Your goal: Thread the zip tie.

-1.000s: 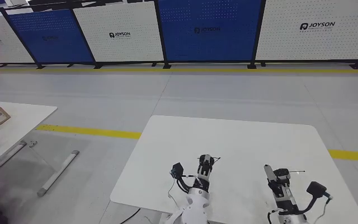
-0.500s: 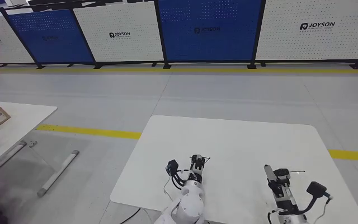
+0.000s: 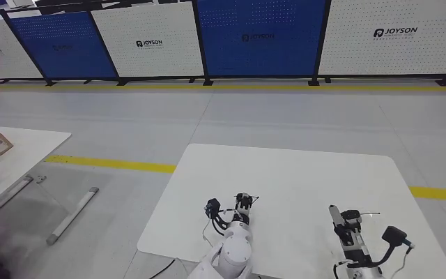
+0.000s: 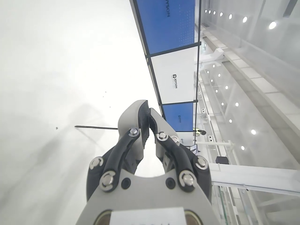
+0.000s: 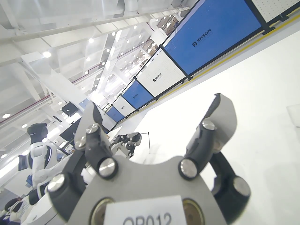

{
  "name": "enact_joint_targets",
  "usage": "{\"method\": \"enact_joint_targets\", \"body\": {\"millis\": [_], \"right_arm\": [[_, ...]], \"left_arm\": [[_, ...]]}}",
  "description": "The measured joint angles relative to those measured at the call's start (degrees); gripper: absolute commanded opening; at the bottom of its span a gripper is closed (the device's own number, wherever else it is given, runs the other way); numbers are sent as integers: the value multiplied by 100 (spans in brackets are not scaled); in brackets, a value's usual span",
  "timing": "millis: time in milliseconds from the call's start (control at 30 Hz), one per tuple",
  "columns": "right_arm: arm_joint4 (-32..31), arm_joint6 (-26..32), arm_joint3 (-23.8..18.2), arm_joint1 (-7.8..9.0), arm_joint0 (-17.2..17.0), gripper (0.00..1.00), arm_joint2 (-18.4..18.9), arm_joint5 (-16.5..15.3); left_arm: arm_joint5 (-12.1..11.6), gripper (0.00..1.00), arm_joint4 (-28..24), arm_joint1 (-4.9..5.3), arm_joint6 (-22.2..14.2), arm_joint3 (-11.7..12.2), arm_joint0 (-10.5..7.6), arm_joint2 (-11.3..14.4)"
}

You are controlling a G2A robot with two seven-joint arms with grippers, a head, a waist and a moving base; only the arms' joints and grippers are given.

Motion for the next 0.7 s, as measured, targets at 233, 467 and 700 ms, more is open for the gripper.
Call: {"method": "enact_joint_targets", "body": {"millis": [233,467,700], "right_arm": [[0,0,0,0,0,100,0,0],[0,0,0,0,0,100,0,0],[0,0,0,0,0,100,0,0]], "left_arm": [[97,27,103,0,-100,44,-2,32],[104,25,55,-17,-86,80,-38,12],[46,28,49,-24,-91,54,-30,-6]]}}
